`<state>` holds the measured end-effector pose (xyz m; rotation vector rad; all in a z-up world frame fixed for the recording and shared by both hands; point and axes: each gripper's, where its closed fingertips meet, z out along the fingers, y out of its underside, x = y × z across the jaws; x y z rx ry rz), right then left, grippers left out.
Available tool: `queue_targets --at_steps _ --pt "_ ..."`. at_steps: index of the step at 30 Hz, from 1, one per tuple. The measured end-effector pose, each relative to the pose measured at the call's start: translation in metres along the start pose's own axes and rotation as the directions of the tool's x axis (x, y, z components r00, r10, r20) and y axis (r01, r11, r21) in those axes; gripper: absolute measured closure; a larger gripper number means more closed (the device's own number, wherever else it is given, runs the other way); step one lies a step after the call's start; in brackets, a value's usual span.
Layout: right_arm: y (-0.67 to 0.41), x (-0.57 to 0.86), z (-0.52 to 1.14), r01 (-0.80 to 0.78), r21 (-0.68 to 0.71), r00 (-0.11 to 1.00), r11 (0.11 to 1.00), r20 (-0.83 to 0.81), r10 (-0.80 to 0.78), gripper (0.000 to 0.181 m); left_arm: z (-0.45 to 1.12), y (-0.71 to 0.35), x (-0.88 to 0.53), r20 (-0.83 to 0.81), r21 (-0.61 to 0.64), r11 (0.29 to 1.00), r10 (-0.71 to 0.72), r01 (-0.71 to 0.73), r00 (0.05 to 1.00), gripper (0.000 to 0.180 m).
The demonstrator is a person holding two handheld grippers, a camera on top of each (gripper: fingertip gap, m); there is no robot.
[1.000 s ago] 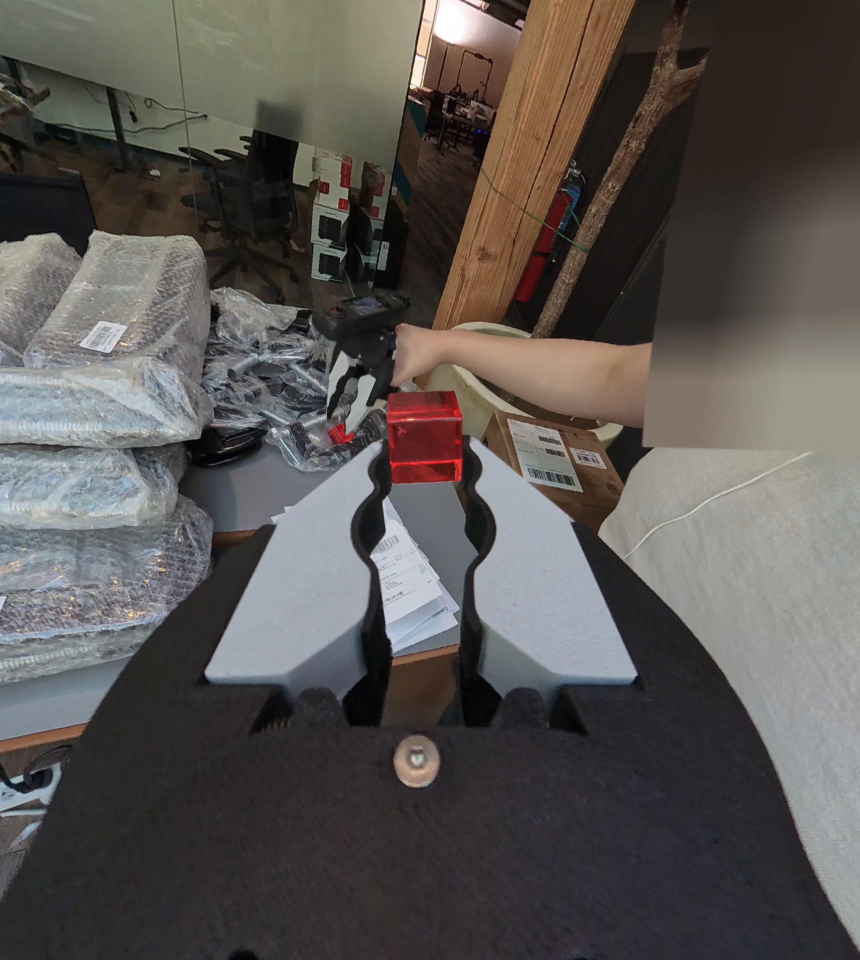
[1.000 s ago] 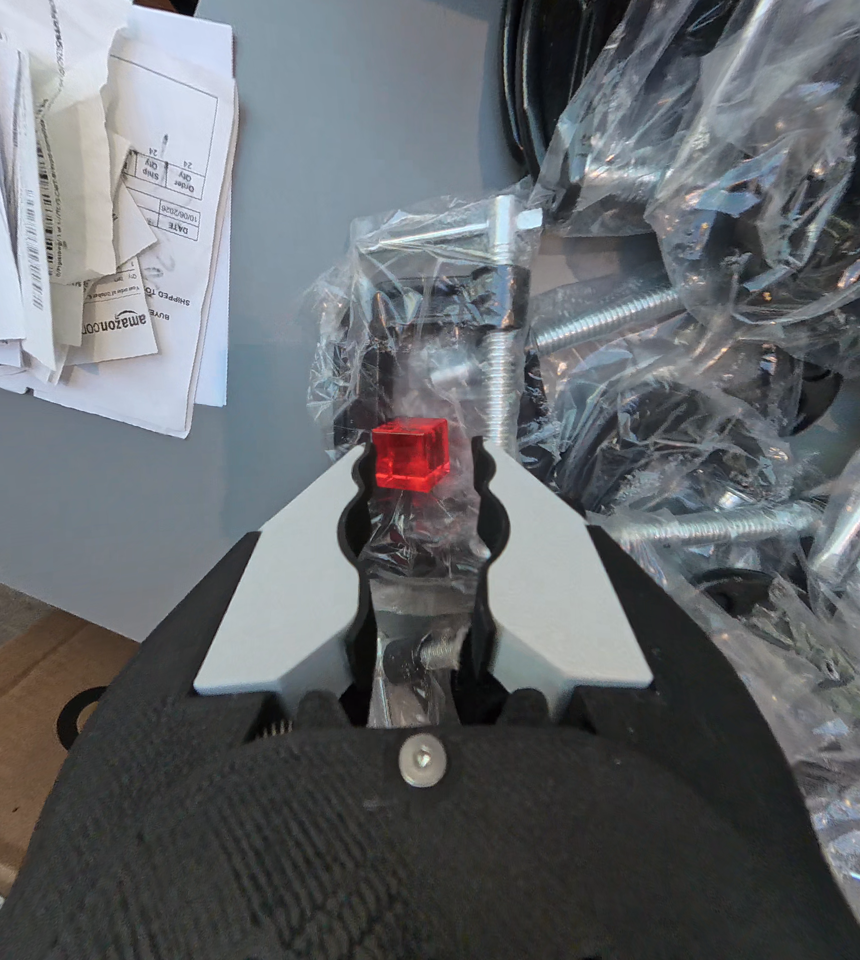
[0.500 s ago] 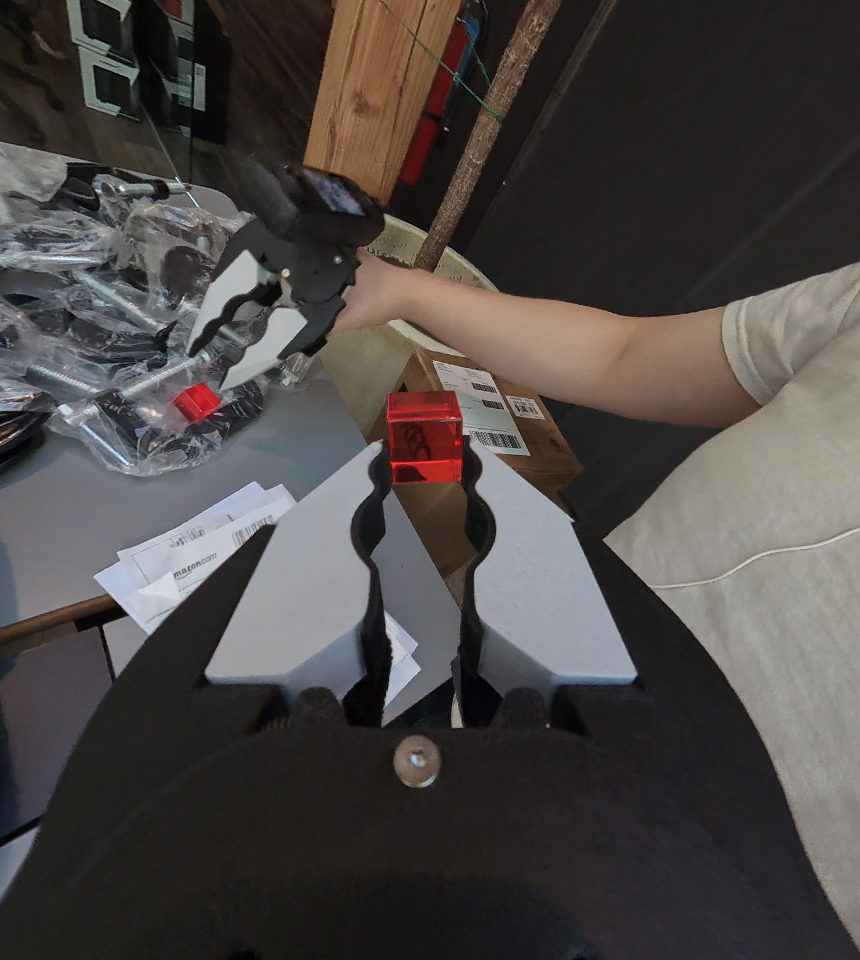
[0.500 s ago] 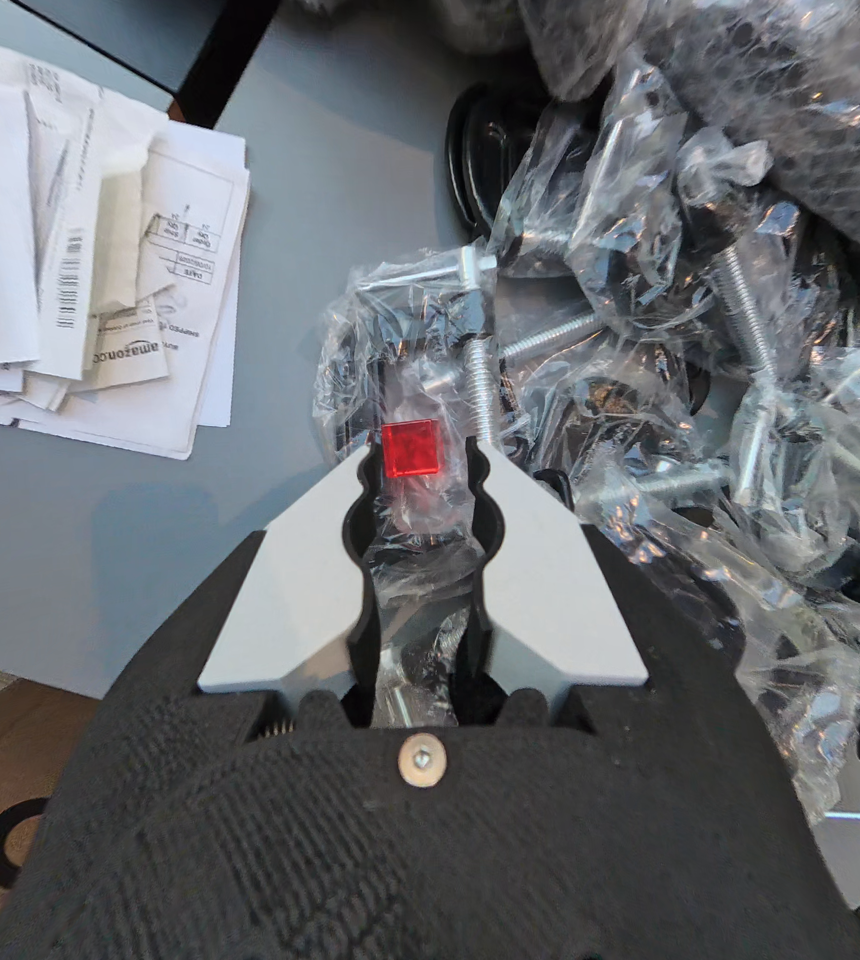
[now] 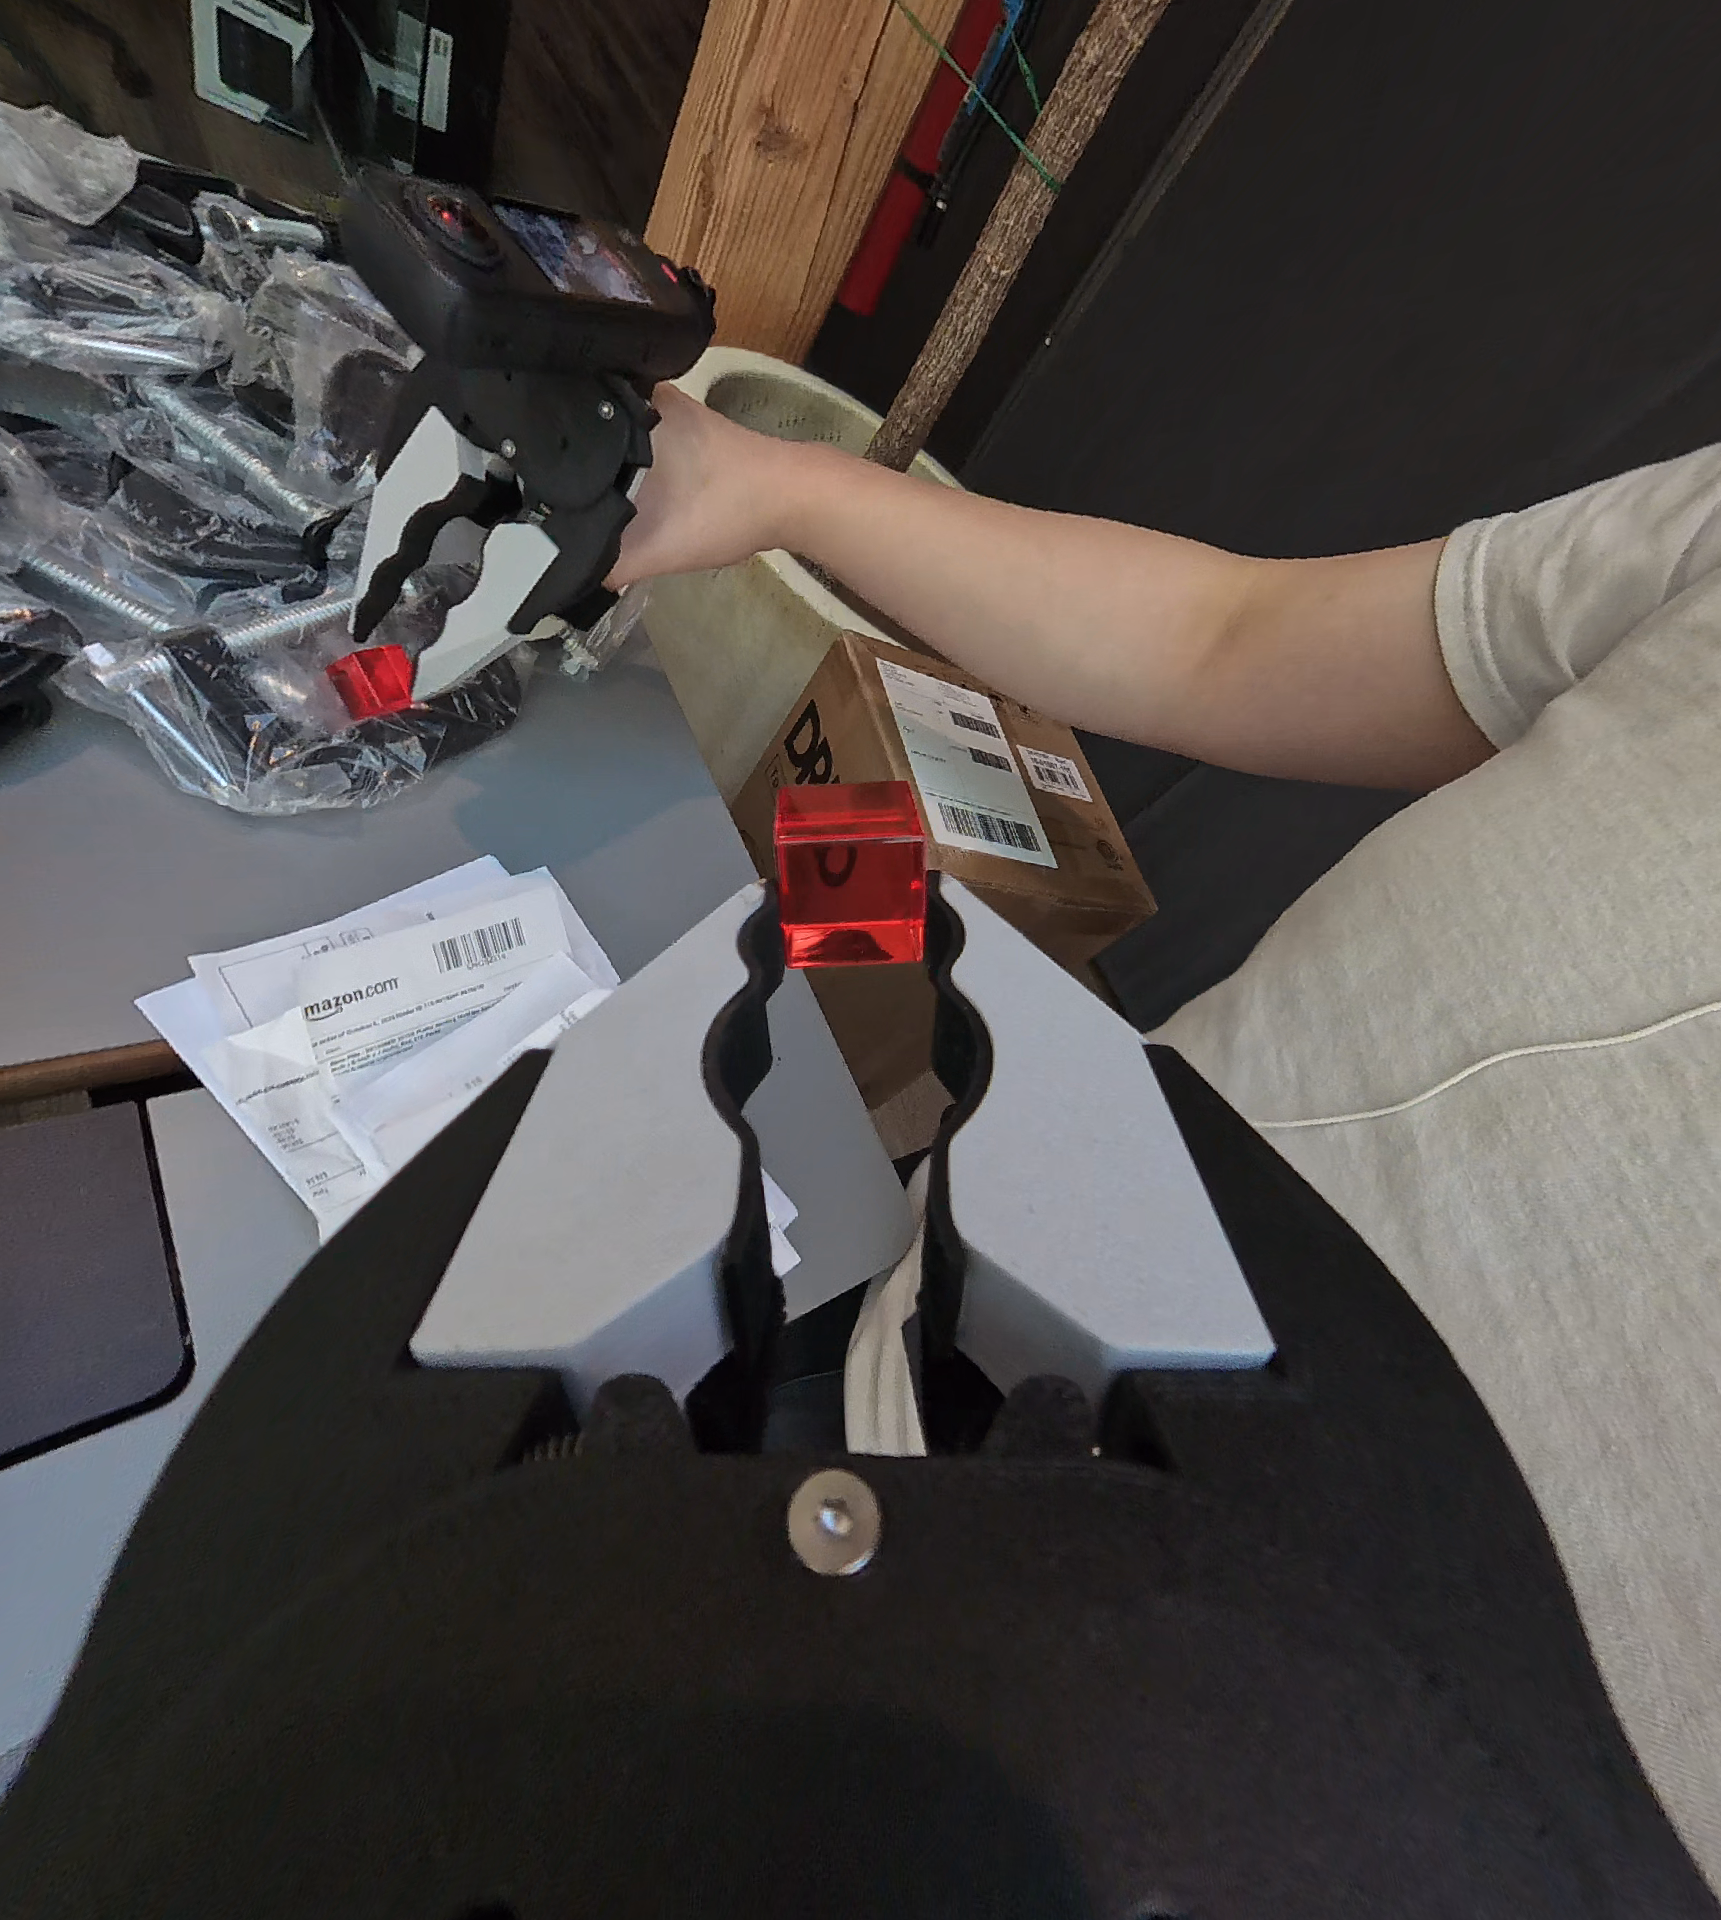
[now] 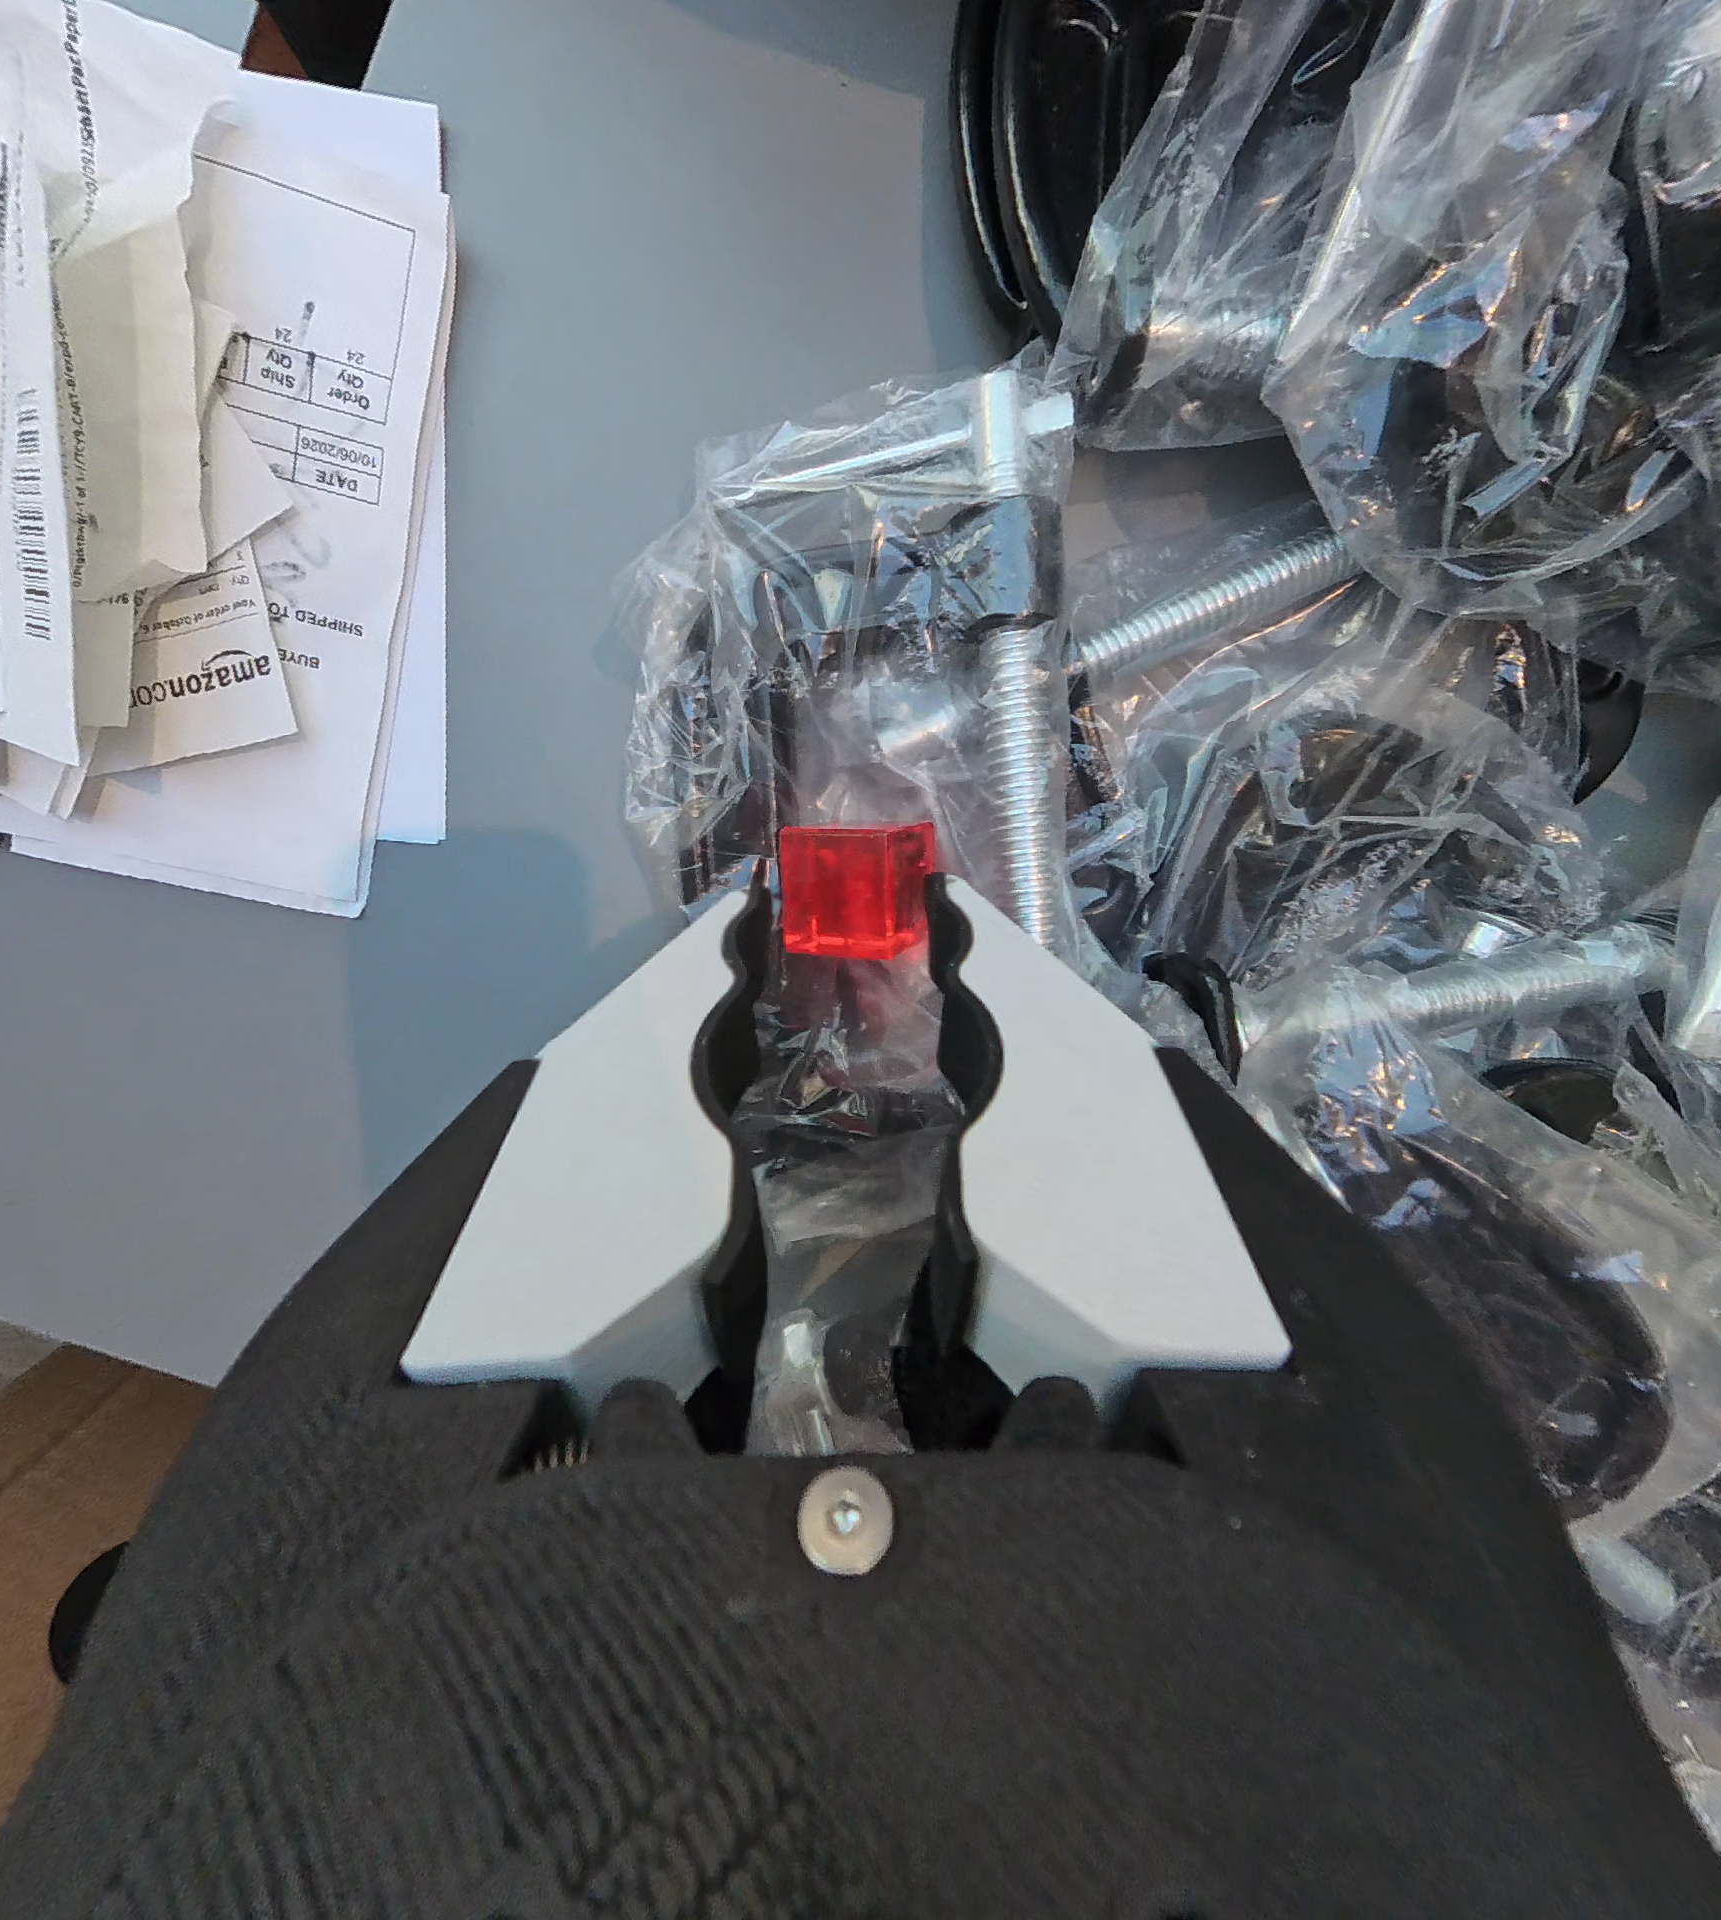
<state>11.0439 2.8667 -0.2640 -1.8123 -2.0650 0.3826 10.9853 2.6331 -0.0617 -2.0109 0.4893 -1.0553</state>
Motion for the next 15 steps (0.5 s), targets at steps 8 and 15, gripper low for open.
queue_targets --at_steps 8,15 --pt "0.005 -0.001 0.011 -0.072 -0.056 0.997 0.996 0.009 0.073 0.153 -0.026 0.012 -0.001 0.044 0.050 0.997 -0.057 0.055 0.997 0.155" --pt "0.004 0.001 -0.005 -0.220 0.001 0.972 0.975 0.084 0.219 0.154 -0.041 0.008 0.001 0.074 0.071 0.997 -0.039 0.033 0.996 0.155"
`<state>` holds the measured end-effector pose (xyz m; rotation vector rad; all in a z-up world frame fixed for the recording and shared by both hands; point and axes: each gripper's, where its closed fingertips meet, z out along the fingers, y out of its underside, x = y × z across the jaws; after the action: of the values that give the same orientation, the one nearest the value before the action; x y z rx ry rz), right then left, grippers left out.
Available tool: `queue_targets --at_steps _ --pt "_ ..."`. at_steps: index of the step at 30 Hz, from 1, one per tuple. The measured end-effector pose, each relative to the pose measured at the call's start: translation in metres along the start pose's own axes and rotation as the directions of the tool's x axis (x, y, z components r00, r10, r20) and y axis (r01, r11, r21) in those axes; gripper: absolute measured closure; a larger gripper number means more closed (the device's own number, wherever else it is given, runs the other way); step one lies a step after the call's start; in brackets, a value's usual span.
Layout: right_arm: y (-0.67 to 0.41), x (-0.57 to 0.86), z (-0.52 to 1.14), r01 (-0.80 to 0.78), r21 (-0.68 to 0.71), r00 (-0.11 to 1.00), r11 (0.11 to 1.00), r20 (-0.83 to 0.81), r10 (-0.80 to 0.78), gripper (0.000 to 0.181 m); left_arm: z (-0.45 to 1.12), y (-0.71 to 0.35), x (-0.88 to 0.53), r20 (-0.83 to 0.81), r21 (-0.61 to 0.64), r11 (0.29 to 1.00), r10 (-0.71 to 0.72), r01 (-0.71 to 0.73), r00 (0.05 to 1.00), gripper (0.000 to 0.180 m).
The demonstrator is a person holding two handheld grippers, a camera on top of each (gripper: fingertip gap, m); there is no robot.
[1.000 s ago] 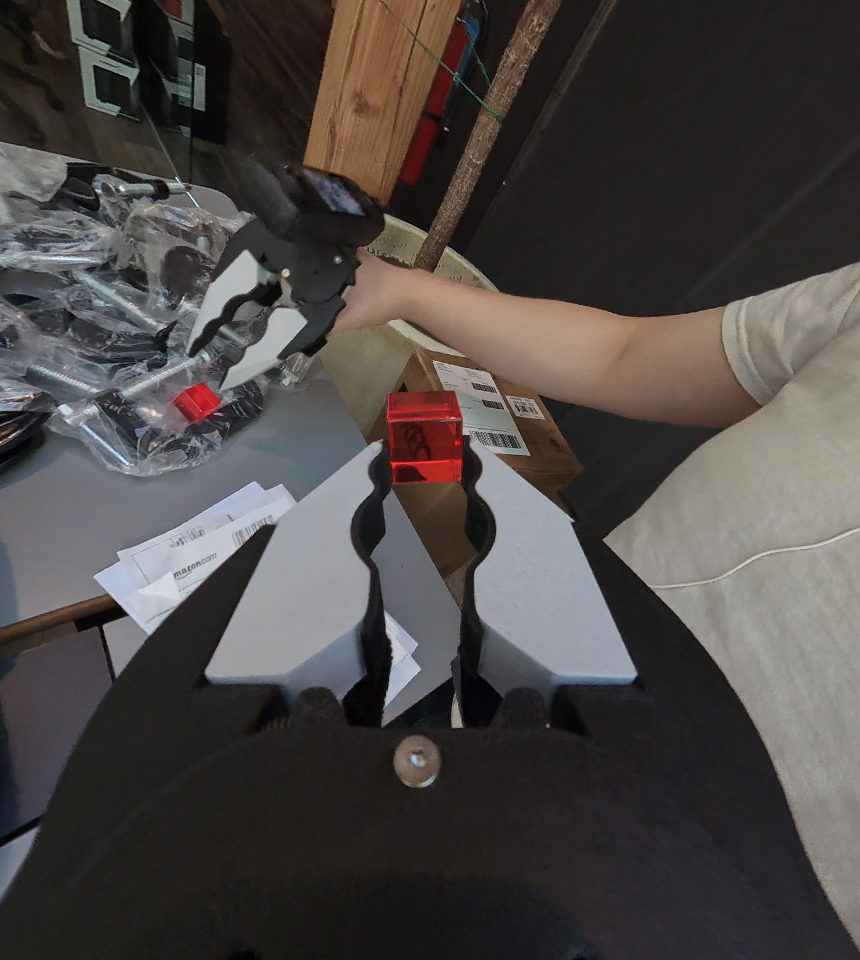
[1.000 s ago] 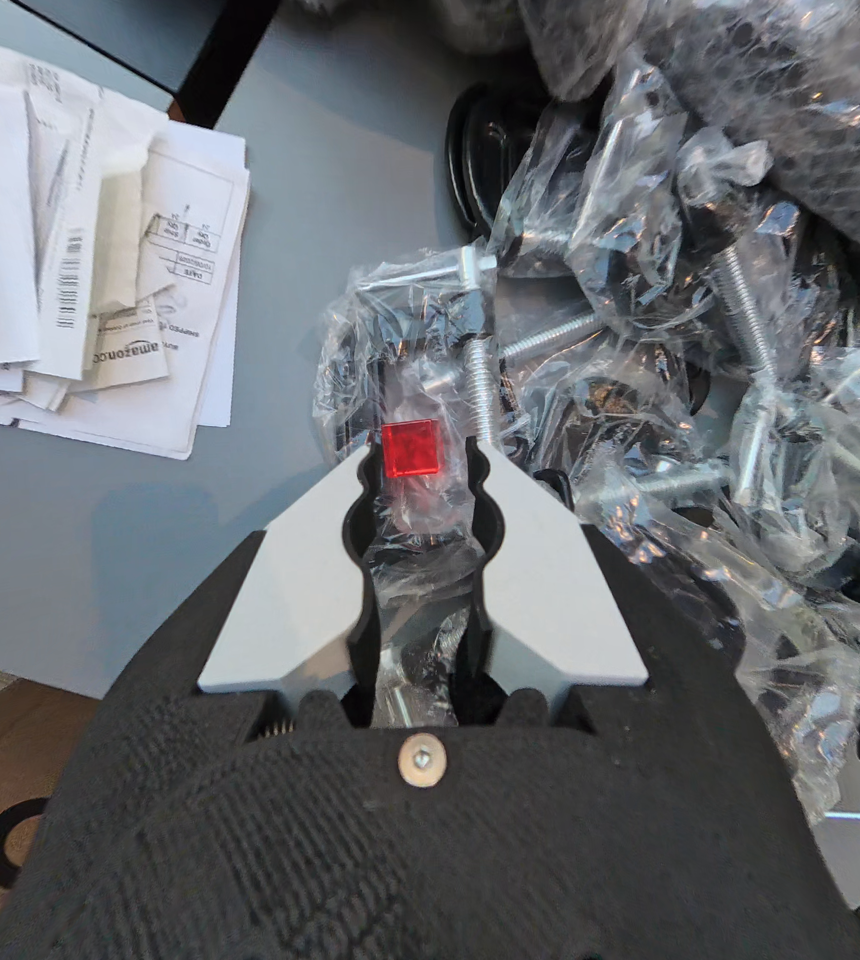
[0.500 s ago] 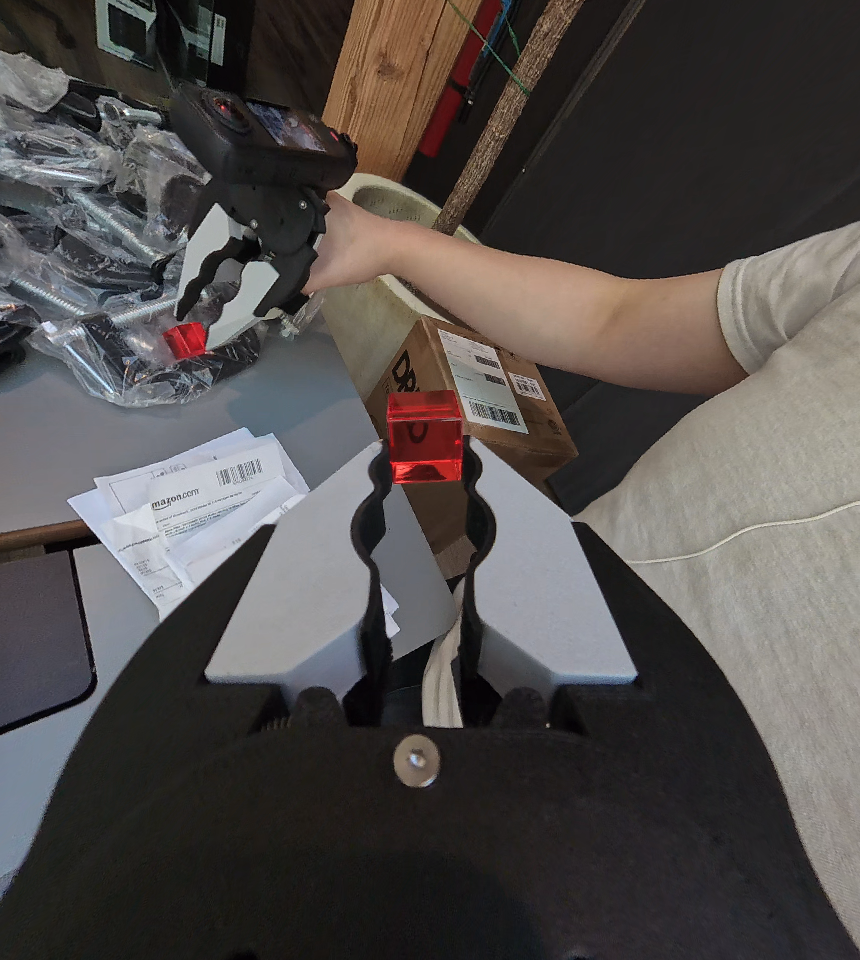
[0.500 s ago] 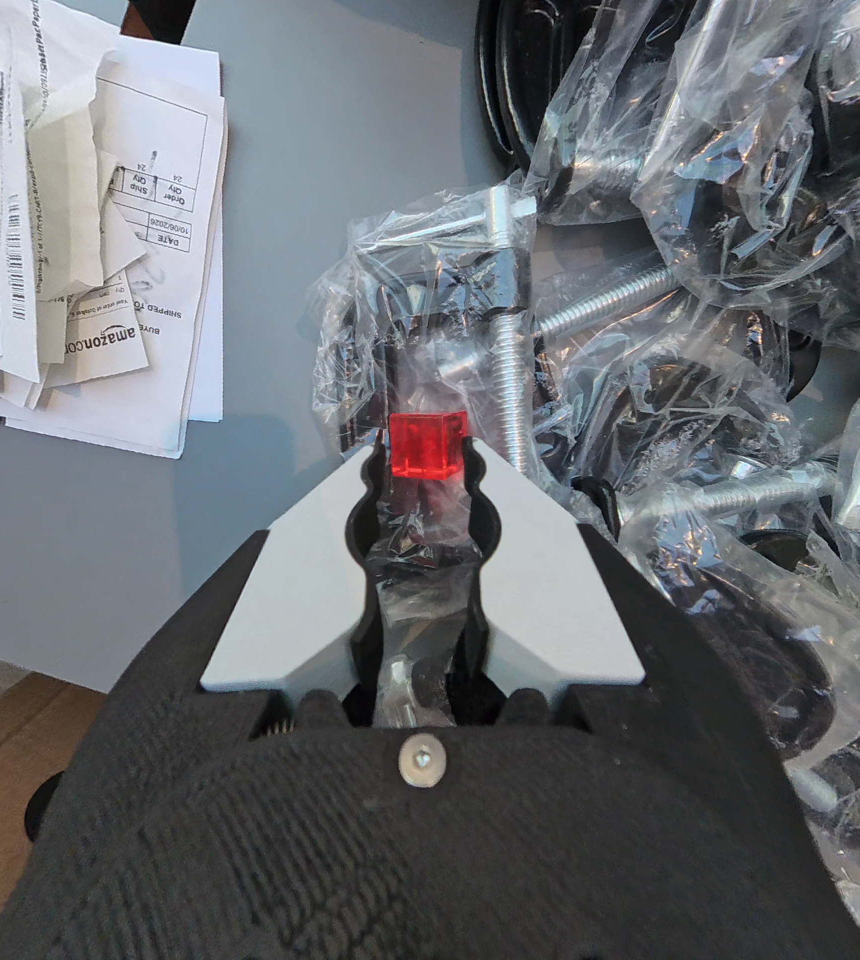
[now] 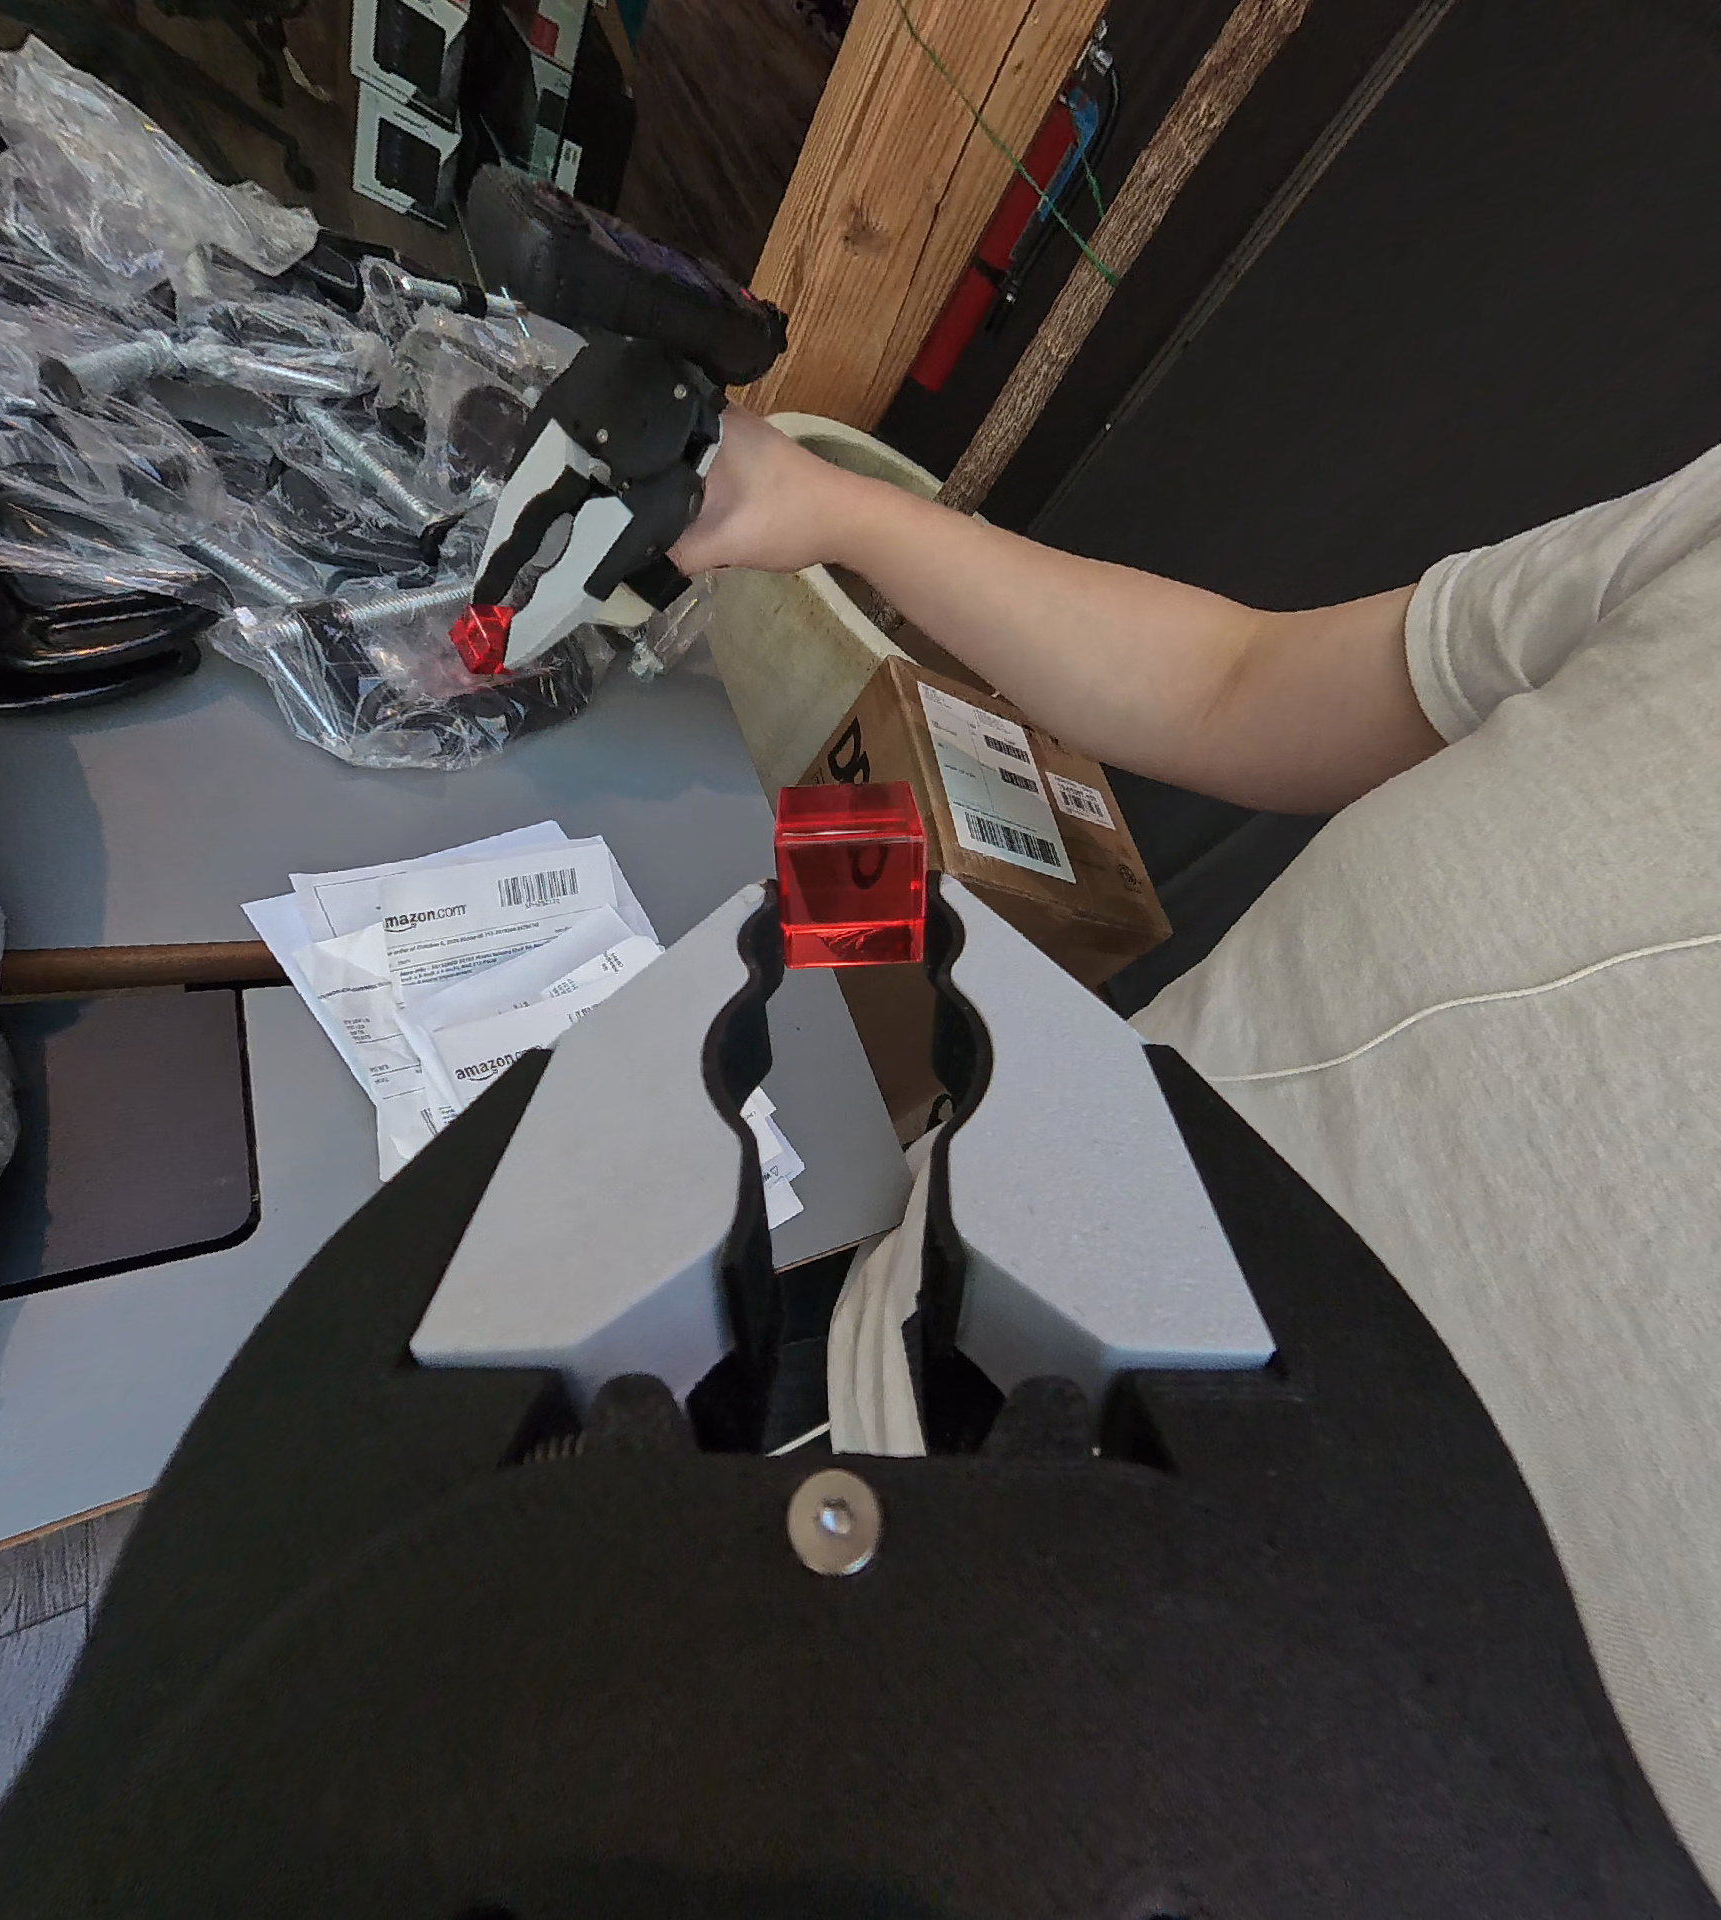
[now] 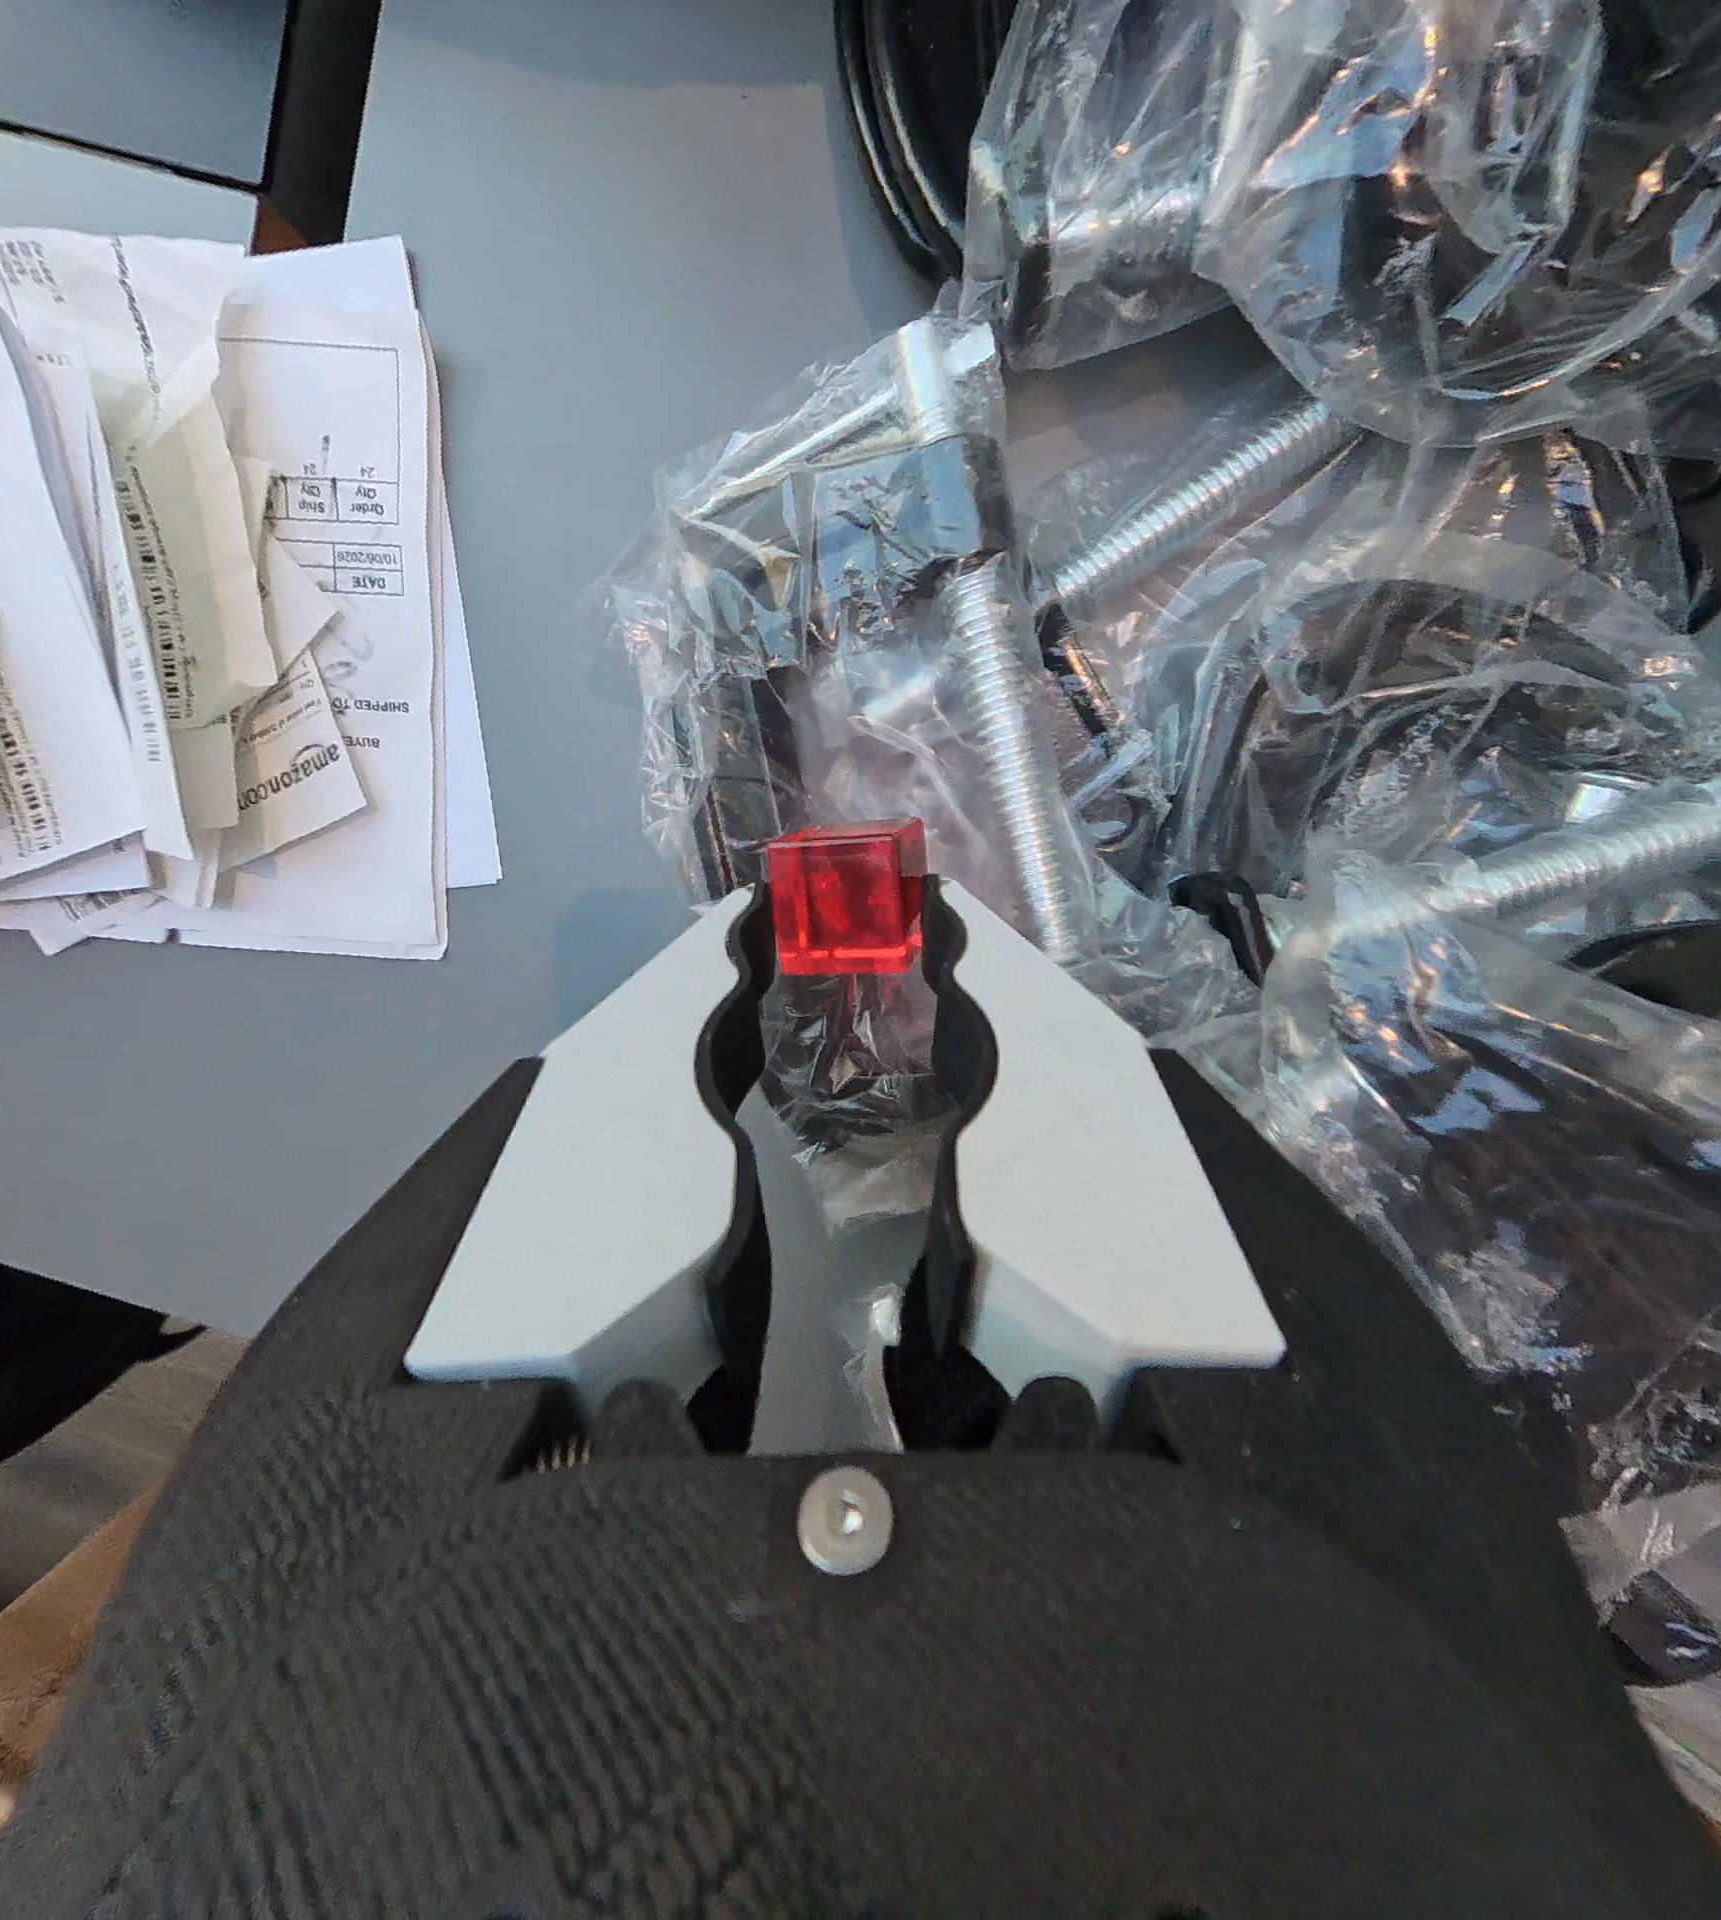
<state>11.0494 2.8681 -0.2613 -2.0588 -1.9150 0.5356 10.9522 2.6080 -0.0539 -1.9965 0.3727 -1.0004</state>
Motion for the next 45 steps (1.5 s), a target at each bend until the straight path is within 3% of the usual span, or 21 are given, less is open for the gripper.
queue_targets --at_steps 9,20,30,45 --pt "-0.033 0.038 -0.032 -0.159 0.044 0.987 0.986 0.029 0.158 0.154 -0.001 -0.001 0.001 -0.011 -0.007 1.000 0.010 -0.010 1.000 0.155" --pt "-0.046 0.091 -0.029 -0.322 -0.103 0.941 0.941 0.079 0.330 0.155 -0.009 0.007 0.000 0.006 -0.005 1.000 -0.014 0.014 1.000 0.155" --pt "-0.042 0.094 0.009 -0.270 -0.209 0.954 0.940 0.077 0.291 0.155 -0.015 0.003 0.000 0.030 -0.014 1.000 -0.010 0.011 0.999 0.155" --pt "-0.037 0.099 0.005 -0.233 -0.195 0.966 0.953 0.064 0.249 0.155 -0.009 0.000 -0.002 0.016 -0.023 1.000 -0.012 0.012 1.000 0.155"
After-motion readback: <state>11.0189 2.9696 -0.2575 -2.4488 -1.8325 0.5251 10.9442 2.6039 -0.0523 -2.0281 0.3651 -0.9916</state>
